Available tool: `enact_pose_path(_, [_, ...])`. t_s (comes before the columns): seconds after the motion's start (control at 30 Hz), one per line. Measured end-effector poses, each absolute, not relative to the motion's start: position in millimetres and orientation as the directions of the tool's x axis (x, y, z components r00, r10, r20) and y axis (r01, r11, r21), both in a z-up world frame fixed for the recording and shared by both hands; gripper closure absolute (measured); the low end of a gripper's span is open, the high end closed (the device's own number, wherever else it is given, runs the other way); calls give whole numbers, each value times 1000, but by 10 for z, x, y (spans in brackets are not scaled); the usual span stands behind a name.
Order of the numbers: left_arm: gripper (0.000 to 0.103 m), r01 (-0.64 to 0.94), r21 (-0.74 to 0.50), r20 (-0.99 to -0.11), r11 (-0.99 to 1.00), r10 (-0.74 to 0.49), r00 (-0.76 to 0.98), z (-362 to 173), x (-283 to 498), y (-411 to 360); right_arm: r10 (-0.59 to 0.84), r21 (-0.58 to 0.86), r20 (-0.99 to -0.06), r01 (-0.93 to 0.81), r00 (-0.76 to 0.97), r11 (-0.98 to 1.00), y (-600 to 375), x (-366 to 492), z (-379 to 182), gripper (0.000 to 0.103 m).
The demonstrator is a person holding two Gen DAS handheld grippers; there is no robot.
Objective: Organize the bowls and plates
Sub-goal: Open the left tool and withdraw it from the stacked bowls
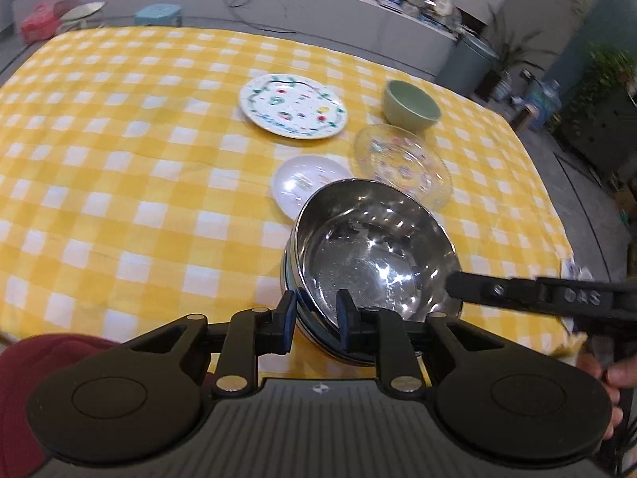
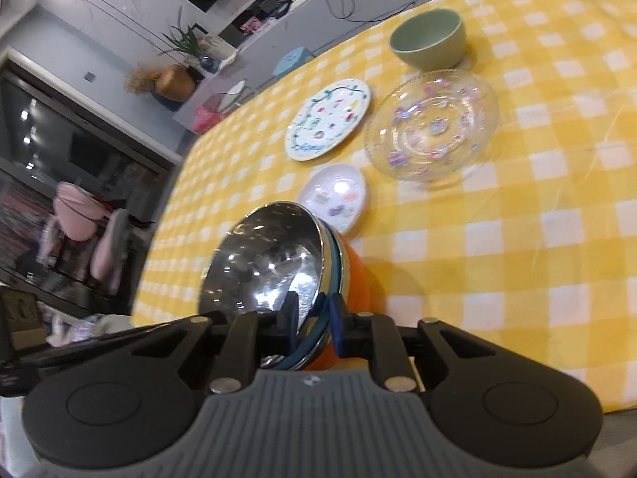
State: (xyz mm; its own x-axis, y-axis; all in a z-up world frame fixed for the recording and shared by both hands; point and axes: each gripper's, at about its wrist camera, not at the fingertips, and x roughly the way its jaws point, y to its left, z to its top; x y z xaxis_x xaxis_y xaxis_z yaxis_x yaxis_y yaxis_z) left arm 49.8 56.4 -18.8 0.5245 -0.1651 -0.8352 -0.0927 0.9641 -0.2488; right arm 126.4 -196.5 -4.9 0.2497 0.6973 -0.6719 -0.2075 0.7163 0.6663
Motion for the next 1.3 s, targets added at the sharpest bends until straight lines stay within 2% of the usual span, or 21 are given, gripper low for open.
enact_pose_path(0.1, [67,-55,-182,-855,982,-131,502,-266,532,428,680,646,-689,-213,253,733,-1950,1267,-91,81])
enact_pose_path(0.2, [66,-74,-176,-863,982,-117,492,-333,566,425,672,633,-695,-225,257,741,-1949,1279,-98,76])
enact_pose_path(0.27, [62,-89,-185,-866,979,-119,485,-371,583,465,649,605,-710,-234,274,761,-1956,1278,-97,63])
enact_pose_path(0.33, [53,-114,-177,-871,978,-102,480,-413,598,506,641,601,-716,-224,277,767,-1976,1305,-118,58])
enact_pose_path(0.43, [52,-147,-172,-874,974,-82,480,-451,607,547,657,620,-703,-219,272,754,-2009,1333,-131,54])
enact_pose_path(0.5, [53,-171,-153,-865,973,-48,500,-410,589,549,661,613,-693,-248,287,750,-1999,1328,-108,41])
enact_pose_path(0.53, [53,-169,-145,-855,975,-37,518,-378,574,544,660,606,-688,-260,301,752,-2000,1325,-88,29])
enact_pose_path(0.57, [53,-160,-148,-844,976,-40,535,-347,561,547,661,605,-681,-266,316,751,-2003,1317,-67,24])
enact_pose_path(0.73, [43,-119,-203,-788,972,-90,609,-203,506,544,685,647,-634,-239,359,724,-2100,1351,-21,11])
enact_pose_path(0.83, [41,-99,-199,-755,975,-88,649,-118,471,505,641,612,-642,-223,421,759,-2144,1368,13,6])
enact_pose_path(0.97, [32,-83,-198,-708,977,-84,701,-16,424,468,557,539,-658,-199,508,819,-2179,1364,68,6])
enact_pose_path(1.03, [21,-81,-184,-685,980,-69,725,30,402,455,542,530,-661,-189,519,827,-2210,1371,85,6])
enact_pose_path(1.07, [19,-82,-170,-674,982,-55,736,49,393,445,546,536,-660,-186,516,824,-2237,1391,92,6])
enact_pose_path(1.3, [17,-79,-22,-673,997,44,738,58,432,351,528,551,-639,-146,559,821,-2419,1461,120,6])
